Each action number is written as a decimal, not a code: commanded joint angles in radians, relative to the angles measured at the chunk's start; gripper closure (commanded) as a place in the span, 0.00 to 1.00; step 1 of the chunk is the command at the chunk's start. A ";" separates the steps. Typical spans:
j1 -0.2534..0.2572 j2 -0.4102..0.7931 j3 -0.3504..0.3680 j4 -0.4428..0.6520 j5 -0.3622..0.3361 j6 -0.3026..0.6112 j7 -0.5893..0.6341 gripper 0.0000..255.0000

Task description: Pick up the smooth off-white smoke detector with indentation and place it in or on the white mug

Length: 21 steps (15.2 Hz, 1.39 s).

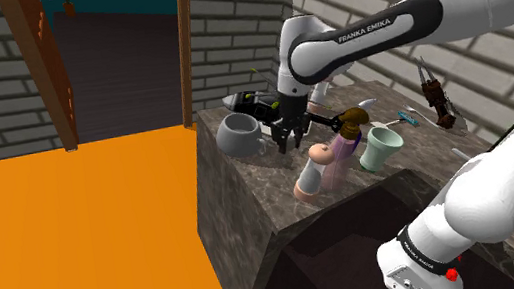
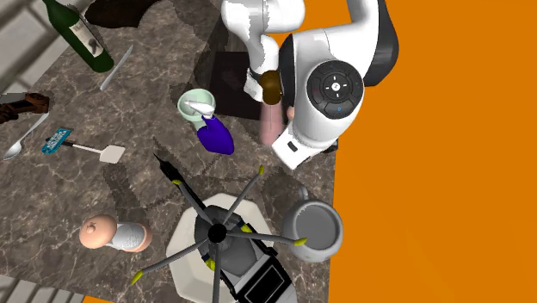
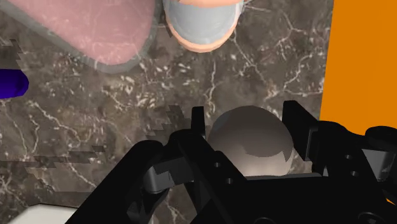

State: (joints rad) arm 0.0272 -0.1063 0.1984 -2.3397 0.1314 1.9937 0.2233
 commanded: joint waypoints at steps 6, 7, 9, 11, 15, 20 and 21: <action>-0.001 -0.044 -0.004 0.053 0.002 -0.098 0.003 1.00; -0.001 -0.050 -0.005 0.061 0.002 -0.111 0.004 1.00; -0.002 -0.061 -0.006 0.078 0.002 -0.139 0.005 1.00; -0.002 -0.071 -0.007 0.095 0.002 -0.166 0.006 1.00; -0.004 -0.043 -0.008 0.163 -0.005 -0.206 0.012 1.00; -0.007 0.154 -0.005 0.399 -0.042 -0.246 0.034 1.00; -0.007 0.194 -0.005 0.450 -0.050 -0.258 0.039 1.00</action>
State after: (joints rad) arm 0.0192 0.0426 0.1923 -1.9433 0.0896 1.7450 0.2555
